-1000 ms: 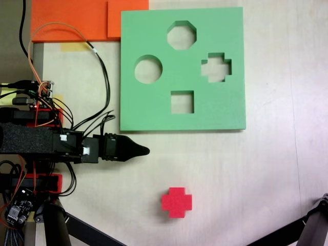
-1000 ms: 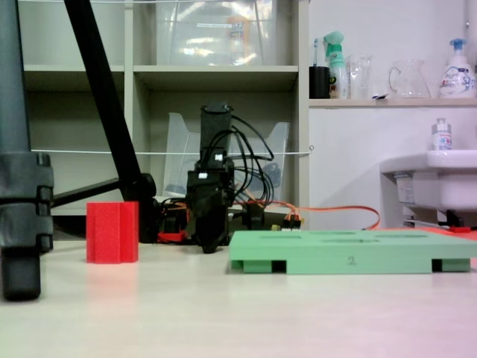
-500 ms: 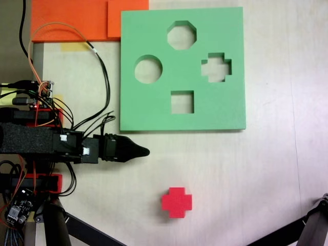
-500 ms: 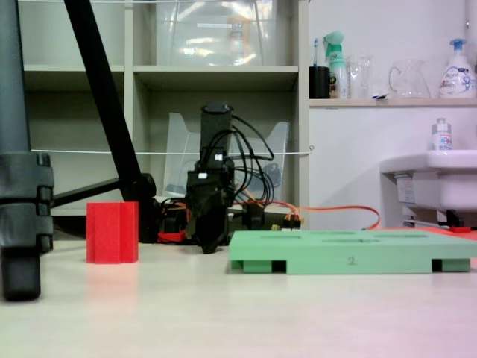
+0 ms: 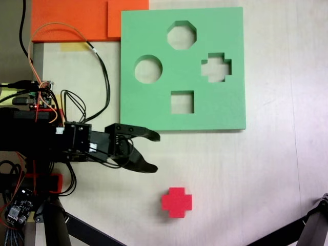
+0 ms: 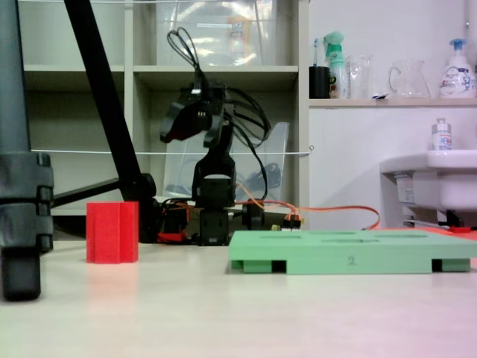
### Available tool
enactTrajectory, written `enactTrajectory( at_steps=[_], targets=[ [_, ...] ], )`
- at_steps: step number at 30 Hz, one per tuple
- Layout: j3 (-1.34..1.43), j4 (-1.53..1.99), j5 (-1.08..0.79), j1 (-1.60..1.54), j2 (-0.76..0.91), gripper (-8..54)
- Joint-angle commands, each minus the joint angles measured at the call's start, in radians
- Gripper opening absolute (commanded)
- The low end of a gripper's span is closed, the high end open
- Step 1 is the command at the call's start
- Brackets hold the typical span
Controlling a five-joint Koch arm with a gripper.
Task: Put the cross columnar block into the corresponding hole
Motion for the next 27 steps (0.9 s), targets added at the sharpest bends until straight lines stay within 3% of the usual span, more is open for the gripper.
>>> enactTrajectory(
  at_steps=[1, 11, 13, 17, 27],
  targets=[
    [-0.118, 0.170, 0.032, 0.002, 0.078, 29.5],
    [-0.302, 0.351, -0.028, 0.083, -0.009, 28.1],
    [-0.344, 0.414, -0.031, 0.094, -0.081, 38.3],
    [-0.368, 0.448, -0.061, 0.146, -0.230, 51.5],
    [-0.426, 0.325, -0.296, 0.242, -0.588, 52.3]
  ],
)
